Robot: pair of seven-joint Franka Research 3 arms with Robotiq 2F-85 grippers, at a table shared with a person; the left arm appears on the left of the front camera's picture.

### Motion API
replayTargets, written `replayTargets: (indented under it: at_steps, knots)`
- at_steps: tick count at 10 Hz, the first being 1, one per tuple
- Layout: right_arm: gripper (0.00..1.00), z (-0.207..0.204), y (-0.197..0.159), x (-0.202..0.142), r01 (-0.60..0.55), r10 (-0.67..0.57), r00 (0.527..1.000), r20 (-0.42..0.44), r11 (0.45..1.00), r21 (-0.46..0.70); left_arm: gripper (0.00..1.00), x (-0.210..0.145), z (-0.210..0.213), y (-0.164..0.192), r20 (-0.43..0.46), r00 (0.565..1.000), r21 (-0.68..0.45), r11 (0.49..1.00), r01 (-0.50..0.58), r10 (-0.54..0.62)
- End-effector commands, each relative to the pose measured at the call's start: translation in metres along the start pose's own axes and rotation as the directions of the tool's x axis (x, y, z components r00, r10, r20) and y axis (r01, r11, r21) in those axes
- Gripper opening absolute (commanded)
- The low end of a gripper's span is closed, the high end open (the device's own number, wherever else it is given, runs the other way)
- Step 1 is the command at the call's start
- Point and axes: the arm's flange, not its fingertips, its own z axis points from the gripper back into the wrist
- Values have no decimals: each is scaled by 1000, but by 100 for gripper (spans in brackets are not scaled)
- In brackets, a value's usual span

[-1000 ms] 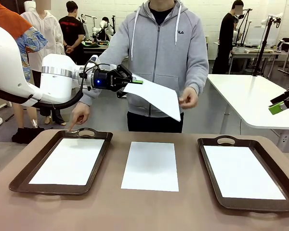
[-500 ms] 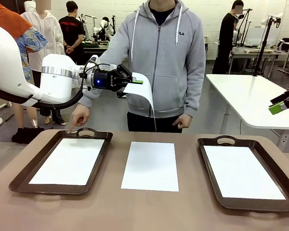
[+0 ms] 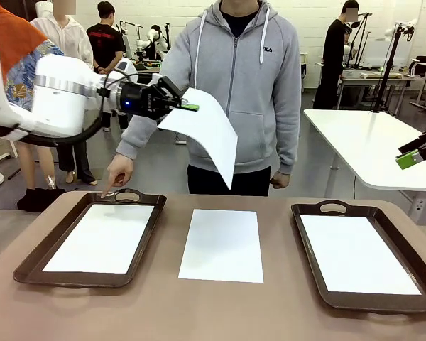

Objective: Sort the A4 documents.
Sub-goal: Place the A4 Paper in the designated Handle tray.

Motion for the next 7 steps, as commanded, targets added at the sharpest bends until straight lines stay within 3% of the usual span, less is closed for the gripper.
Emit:
replayTargets:
  at_steps: [1, 6, 7]
  knots:
    - [100, 0, 0, -1, 3, -3, 1000, 4, 1000, 4, 1, -21, 20, 15, -69, 997, 59, 998, 20, -16]
    - [100, 0, 0, -1, 3, -3, 1000, 4, 1000, 4, 1, -60, 84, 34, -89, 990, 203, 975, -87, 106]
    - [100, 0, 0, -1, 3, -3, 1000, 4, 1000, 4, 1, -69, 95, 39, -58, 990, 240, 964, -111, 129]
